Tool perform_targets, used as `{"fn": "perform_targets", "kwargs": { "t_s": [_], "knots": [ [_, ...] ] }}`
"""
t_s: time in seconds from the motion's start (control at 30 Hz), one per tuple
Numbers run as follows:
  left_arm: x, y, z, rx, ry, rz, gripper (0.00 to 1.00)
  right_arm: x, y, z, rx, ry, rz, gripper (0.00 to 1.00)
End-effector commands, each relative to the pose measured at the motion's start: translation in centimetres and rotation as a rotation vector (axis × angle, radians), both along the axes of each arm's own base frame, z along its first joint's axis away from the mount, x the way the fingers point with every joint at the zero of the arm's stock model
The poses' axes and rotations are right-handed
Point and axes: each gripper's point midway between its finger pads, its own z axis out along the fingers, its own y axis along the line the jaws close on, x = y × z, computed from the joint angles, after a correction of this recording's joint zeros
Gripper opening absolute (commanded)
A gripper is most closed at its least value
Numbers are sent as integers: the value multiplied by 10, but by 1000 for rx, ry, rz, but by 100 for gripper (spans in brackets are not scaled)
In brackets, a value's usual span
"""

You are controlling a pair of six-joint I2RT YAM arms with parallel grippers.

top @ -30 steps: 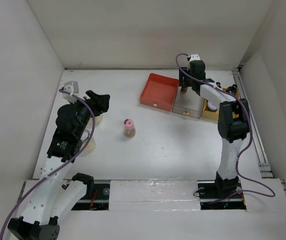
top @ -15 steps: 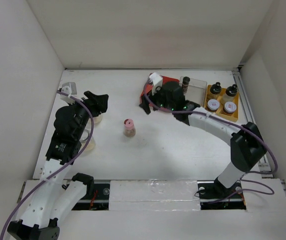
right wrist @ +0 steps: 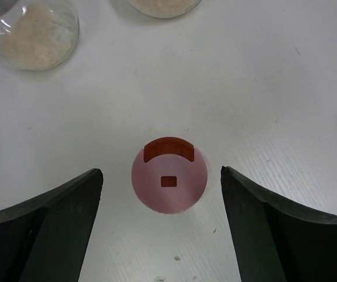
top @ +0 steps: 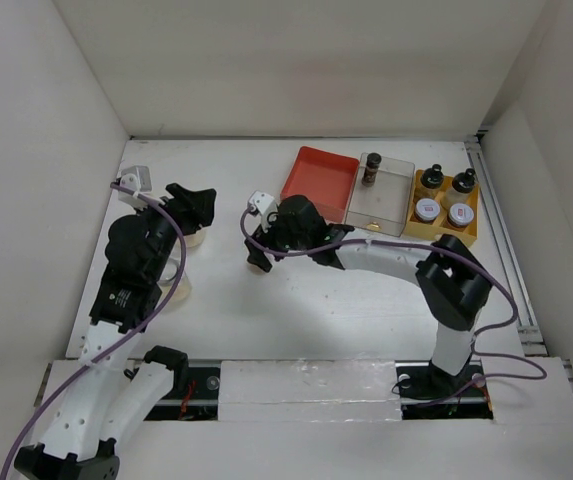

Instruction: Organize the condiment bottles

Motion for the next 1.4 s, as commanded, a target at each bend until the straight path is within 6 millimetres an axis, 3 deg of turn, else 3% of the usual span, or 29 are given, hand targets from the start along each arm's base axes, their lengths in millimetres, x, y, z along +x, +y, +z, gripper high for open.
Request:
{"fn": "perform_targets", "kwargs": {
  "t_s": [0.0,0.1,0.13,0.23,0.33,0.37,0.43,0.47,0.5,0.6,0.63,0.67,0.73,0.77,0.87,0.9,1.0,1.1,1.37],
  "knots": [
    [-4,3,17,-4,-58,5,61,8,20,13,38,-33,7,86],
    [-4,3,17,-4,-58,5,61,14,23,8,20,-47,-26,79],
    [-4,3,17,-4,-58,5,61,15,22,2,12,-36,-39,68],
    [-4,1,13,-2,-50,-4,61,15,27,8,30,-38,-55,50],
    [-4,1,13,-2,-50,-4,61,26,19,33,62,-93,-133,47],
    [-4,1,13,-2,-50,-4,61,27,13,55,94,-127,-156,46],
    [-4,-1,13,-11,-47,-15,61,49,-10,80,117,-175,-254,46],
    [-4,-1,13,-11,-47,-15,61,55,-23,107,154,-208,-289,46],
    [-5,-2,13,-11,-47,-24,61,77,-52,113,149,-229,-380,46],
    [-5,-2,16,-13,-56,-24,61,107,-115,141,175,-267,-558,46],
    [-5,-2,16,-13,-56,-24,61,128,-156,147,177,-280,-664,46],
    [-5,-4,16,-13,-56,-33,61,136,-179,150,173,-293,-722,46],
    [-5,-4,16,-13,-56,-33,61,148,-221,150,160,-298,-829,46],
    [-3,-4,13,-11,-48,-33,61,160,-254,146,140,-301,-907,46],
    [-3,-4,13,-11,-47,-33,61,175,-308,134,85,-291,-1041,46],
    [-3,-4,13,-11,-47,-33,61,178,-317,138,89,-299,-1062,46],
    [-3,-4,13,-11,-47,-33,61,194,-348,123,55,-280,-1127,46],
    [-1,-5,10,-8,-39,-33,61,204,-366,107,43,-246,-1176,46],
    [1,-6,8,-6,-30,-33,61,234,-382,72,36,-170,-1192,46]
  ]
}}
